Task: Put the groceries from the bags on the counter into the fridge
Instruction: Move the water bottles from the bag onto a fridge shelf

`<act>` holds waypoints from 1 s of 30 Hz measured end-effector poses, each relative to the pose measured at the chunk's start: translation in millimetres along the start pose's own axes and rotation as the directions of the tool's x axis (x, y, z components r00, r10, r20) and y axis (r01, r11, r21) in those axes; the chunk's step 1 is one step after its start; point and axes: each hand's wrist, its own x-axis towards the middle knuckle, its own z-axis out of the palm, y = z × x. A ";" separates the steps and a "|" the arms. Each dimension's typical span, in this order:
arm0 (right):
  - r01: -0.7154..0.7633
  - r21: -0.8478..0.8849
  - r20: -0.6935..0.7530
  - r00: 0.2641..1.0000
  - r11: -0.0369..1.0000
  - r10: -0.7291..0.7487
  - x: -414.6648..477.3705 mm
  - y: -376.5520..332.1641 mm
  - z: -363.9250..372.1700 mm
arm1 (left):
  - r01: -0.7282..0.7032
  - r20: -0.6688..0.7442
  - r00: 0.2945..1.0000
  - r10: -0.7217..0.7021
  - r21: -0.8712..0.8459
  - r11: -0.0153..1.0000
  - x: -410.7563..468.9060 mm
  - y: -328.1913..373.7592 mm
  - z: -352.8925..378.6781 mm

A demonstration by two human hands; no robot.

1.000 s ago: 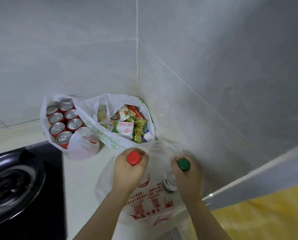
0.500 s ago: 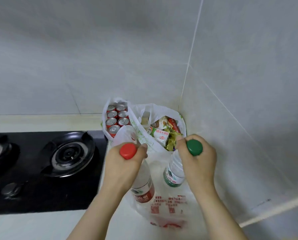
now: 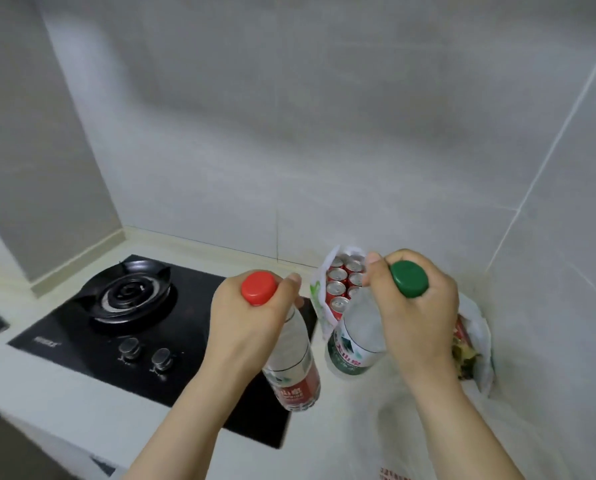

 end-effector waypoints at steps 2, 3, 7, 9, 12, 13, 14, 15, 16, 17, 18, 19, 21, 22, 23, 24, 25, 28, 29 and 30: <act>0.035 0.033 0.027 0.999 0.999 -0.035 6.4 -9.0 26.0 | -0.029 -0.031 0.999 0.030 0.021 0.999 12.8 1.3 -23.9; 0.049 0.049 0.037 0.998 0.998 -0.051 9.2 -13.5 38.6 | -0.045 -0.045 0.998 0.047 0.035 0.998 18.5 2.0 -35.5; 0.090 0.108 0.062 0.993 0.990 -0.097 16.4 -29.4 83.3 | -0.075 -0.112 0.990 0.082 0.068 0.995 36.9 4.7 -78.6; 0.099 0.148 0.084 0.990 0.984 -0.112 17.7 -36.3 103.1 | -0.074 -0.155 0.984 0.087 0.085 0.994 42.3 5.0 -97.8; 0.098 0.205 0.146 0.981 0.974 -0.130 18.4 -43.8 129.7 | -0.055 -0.224 0.971 0.081 0.119 0.991 42.8 3.9 -122.7; 0.099 0.224 0.169 0.976 0.970 -0.139 18.2 -45.6 138.2 | -0.042 -0.251 0.965 0.072 0.122 0.992 40.9 4.0 -129.9; 0.099 0.244 0.196 0.969 0.965 -0.149 17.7 -47.6 147.0 | -0.030 -0.284 0.956 0.066 0.128 0.991 38.4 4.5 -136.9; 0.096 0.267 0.228 0.960 0.959 -0.160 16.9 -49.8 155.6 | -0.020 -0.319 0.946 0.063 0.139 0.990 35.5 5.2 -143.3; 0.090 0.294 0.262 0.950 0.952 -0.170 15.6 -51.9 164.3 | -0.006 -0.355 0.933 0.061 0.154 0.988 32.3 5.9 -149.3; 0.082 0.322 0.297 0.937 0.943 -0.183 13.7 -53.9 172.8 | 0.011 -0.391 0.919 0.055 0.164 0.986 28.6 5.8 -155.1; 0.072 0.350 0.329 0.924 0.934 -0.194 11.2 -55.8 180.4 | 0.028 -0.426 0.903 0.050 0.175 0.984 23.6 6.0 -160.6; 0.058 0.382 0.359 0.910 0.922 -0.206 8.3 -58.0 187.4 | 0.044 -0.463 0.885 0.052 0.194 0.980 17.7 6.3 -166.4; 0.019 0.456 0.418 0.878 0.890 -0.233 1.9 -63.9 200.3 | 0.074 -0.541 0.838 0.072 0.243 0.967 4.4 8.2 -177.2; 0.001 0.490 0.444 0.860 0.872 -0.251 -1.7 -67.4 206.0 | 0.091 -0.581 0.810 0.078 0.256 0.962 -2.7 9.7 -182.0; -0.018 0.522 0.468 0.842 0.853 -0.269 -5.5 -71.3 211.5 | 0.109 -0.619 0.781 0.083 0.265 0.958 -9.8 11.2 -186.6; -0.042 0.552 0.492 0.822 0.833 -0.285 -9.8 -75.5 216.8 | 0.127 -0.654 0.752 0.088 0.275 0.953 -17.5 12.8 -190.7; -0.069 0.581 0.517 0.801 0.811 -0.302 -14.9 -79.3 221.6 | 0.146 -0.685 0.723 0.093 0.283 0.948 -25.6 14.1 -194.2; -0.141 0.659 0.576 0.726 0.739 -0.375 -35.3 -92.3 235.5 | 0.215 -0.767 0.633 0.106 0.306 0.927 -54.4 20.1 -203.6; -0.168 0.677 0.594 0.700 0.717 -0.397 -43.5 -98.3 239.2 | 0.238 -0.790 0.604 0.109 0.309 0.921 -64.8 22.0 -207.1; -0.196 0.692 0.609 0.676 0.695 -0.415 -52.1 -105.2 242.4 | 0.260 -0.809 0.576 0.115 0.315 0.913 -75.3 24.0 -210.7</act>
